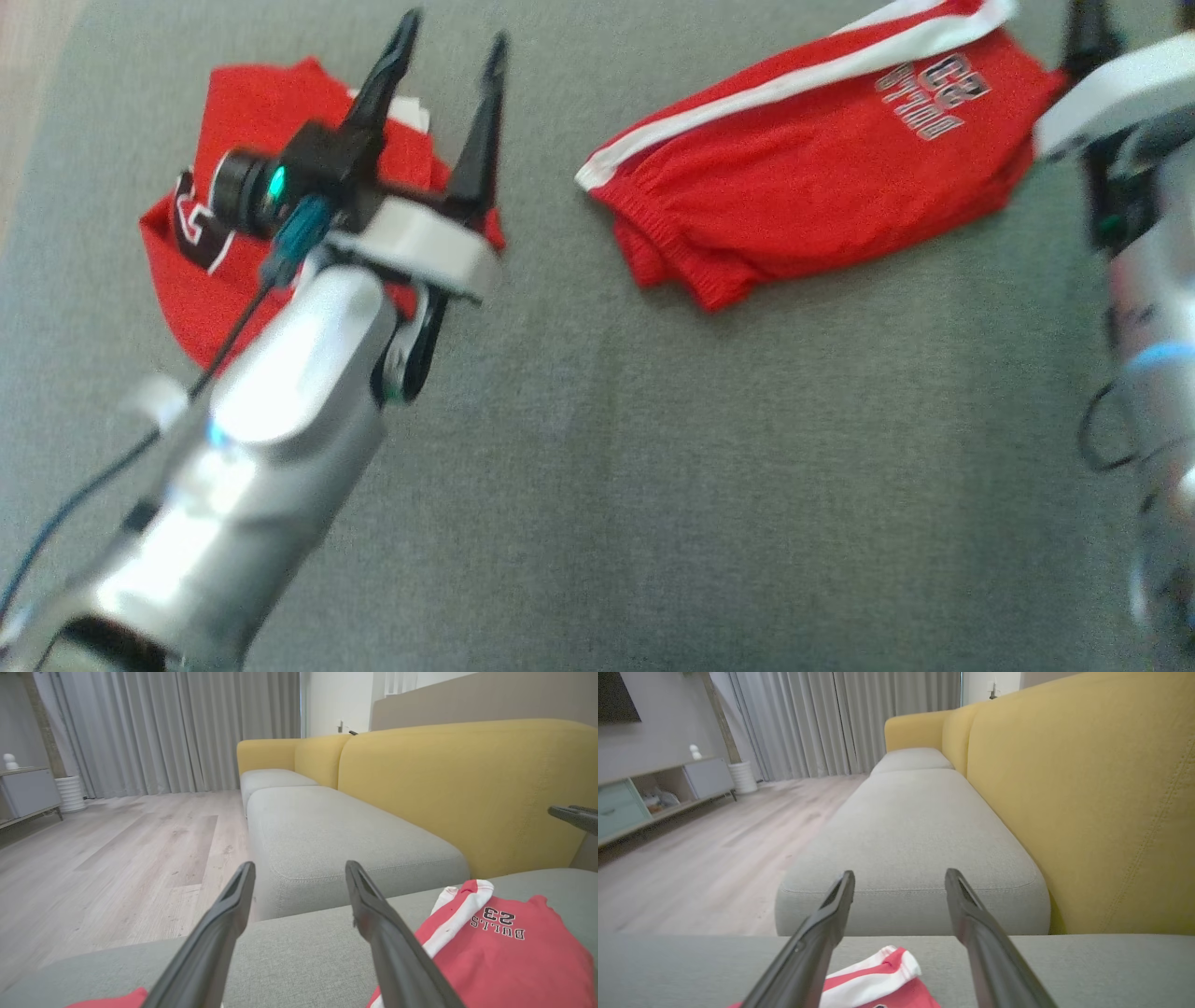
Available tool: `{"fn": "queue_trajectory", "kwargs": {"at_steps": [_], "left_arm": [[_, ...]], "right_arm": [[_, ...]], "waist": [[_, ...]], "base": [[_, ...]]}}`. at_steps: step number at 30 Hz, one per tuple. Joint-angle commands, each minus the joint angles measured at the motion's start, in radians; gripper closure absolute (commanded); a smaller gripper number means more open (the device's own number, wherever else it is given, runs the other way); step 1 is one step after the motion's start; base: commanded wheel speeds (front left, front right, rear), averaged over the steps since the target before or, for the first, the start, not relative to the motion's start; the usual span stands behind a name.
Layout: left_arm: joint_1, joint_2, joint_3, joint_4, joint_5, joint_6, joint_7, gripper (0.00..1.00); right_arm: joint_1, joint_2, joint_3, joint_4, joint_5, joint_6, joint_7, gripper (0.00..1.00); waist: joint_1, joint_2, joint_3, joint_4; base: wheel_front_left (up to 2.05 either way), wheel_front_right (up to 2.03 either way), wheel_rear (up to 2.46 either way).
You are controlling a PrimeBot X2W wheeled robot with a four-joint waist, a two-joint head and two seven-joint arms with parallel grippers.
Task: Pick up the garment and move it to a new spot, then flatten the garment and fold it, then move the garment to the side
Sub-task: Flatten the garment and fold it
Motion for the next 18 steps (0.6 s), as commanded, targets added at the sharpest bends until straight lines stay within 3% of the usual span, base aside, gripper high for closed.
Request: {"fn": "queue_trajectory", "kwargs": {"at_steps": [1, 9, 14, 18], "left_arm": [[0.029, 0.046, 0.063, -0.054, 0.013, 0.016, -0.009, 0.00], [0.294, 0.068, 0.188, -0.179, 0.080, 0.053, -0.009, 0.00], [0.491, 0.045, 0.277, -0.249, 0.144, 0.057, -0.009, 0.00], [0.568, 0.026, 0.322, -0.275, 0.175, 0.050, -0.009, 0.00]], "right_arm": [[0.044, 0.039, 0.011, -0.091, 0.031, -0.002, -0.010, 0.00], [0.428, 0.138, 0.023, -0.431, 0.127, -0.002, -0.011, 0.00], [0.661, 0.183, 0.038, -0.581, 0.138, -0.002, -0.011, 0.00], [0.740, 0.188, 0.051, -0.618, 0.138, -0.002, -0.011, 0.00]], "waist": [[0.0002, -0.0001, -0.064, -0.040], [0.0002, -0.0001, -0.158, -0.073], [0.0002, -0.0001, -0.193, -0.096], [0.0002, -0.0001, -0.199, -0.102]], "base": [[0.00, 0.00, 0.00], [0.00, 0.00, 0.00], [0.00, 0.00, 0.00], [0.00, 0.00, 0.00]]}}
